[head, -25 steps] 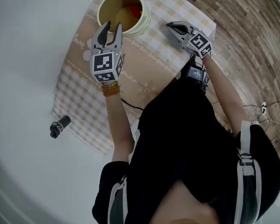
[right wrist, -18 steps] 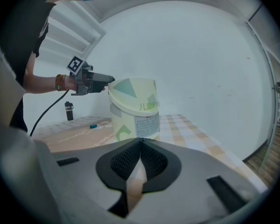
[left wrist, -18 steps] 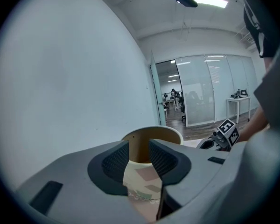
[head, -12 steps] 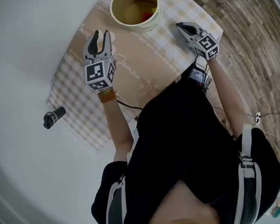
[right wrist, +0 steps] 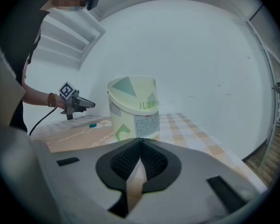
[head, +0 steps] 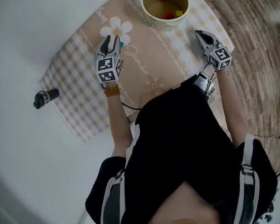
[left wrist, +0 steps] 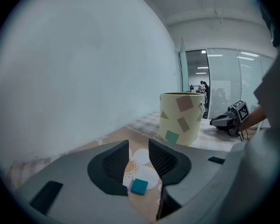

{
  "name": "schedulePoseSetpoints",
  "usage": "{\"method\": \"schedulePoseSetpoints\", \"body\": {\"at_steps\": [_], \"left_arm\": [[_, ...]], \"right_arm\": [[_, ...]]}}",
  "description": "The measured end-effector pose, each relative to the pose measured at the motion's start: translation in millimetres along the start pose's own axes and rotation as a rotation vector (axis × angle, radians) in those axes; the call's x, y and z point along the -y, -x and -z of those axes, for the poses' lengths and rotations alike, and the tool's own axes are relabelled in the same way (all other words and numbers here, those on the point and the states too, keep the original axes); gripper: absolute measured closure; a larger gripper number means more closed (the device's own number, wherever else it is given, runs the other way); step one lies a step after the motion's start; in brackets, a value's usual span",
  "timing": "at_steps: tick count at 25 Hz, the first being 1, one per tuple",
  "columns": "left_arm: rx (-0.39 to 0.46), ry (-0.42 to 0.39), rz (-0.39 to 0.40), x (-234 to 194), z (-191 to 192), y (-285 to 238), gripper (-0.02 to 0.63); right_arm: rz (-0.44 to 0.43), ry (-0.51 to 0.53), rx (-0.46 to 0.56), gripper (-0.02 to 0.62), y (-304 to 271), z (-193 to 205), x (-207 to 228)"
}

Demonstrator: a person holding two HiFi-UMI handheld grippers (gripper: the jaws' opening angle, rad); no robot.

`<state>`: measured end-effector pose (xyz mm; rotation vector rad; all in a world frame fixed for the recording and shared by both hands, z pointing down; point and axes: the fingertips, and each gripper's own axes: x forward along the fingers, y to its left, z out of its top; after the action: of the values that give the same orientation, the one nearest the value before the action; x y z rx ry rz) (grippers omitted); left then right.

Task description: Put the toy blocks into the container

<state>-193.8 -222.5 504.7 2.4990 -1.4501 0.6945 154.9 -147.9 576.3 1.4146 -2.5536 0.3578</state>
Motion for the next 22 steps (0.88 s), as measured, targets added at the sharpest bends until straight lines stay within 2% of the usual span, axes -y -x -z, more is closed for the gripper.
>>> {"method": "schedulePoseSetpoints", "body": {"at_steps": [6,8,10,16,22], "left_arm": [[-0.094,0.048,-0.002,-3,66,-10,0.466],[-0.127,0.070,-0.005,-5,83,-13,0.430],[-0.153,0.079,-0.007,-5,97,-15,0.428],[-0.169,0.097,0.004,-8,109,-19,0.428],[-0.181,0.058,0.013,-4,110,-22,0.426]], "right_arm": [[0.007,-0.004,-0.004,0.591,1,1,-2],[0.008,-0.002,-0.007,0.591,0,1,-1],[0.007,0.003,-0.009,0.591,-1,0,-1],[0.013,0.004,-0.013,0.591,-2,1,-2],[0.016,0.008,-0.019,0.591,-2,2,-2]]}}
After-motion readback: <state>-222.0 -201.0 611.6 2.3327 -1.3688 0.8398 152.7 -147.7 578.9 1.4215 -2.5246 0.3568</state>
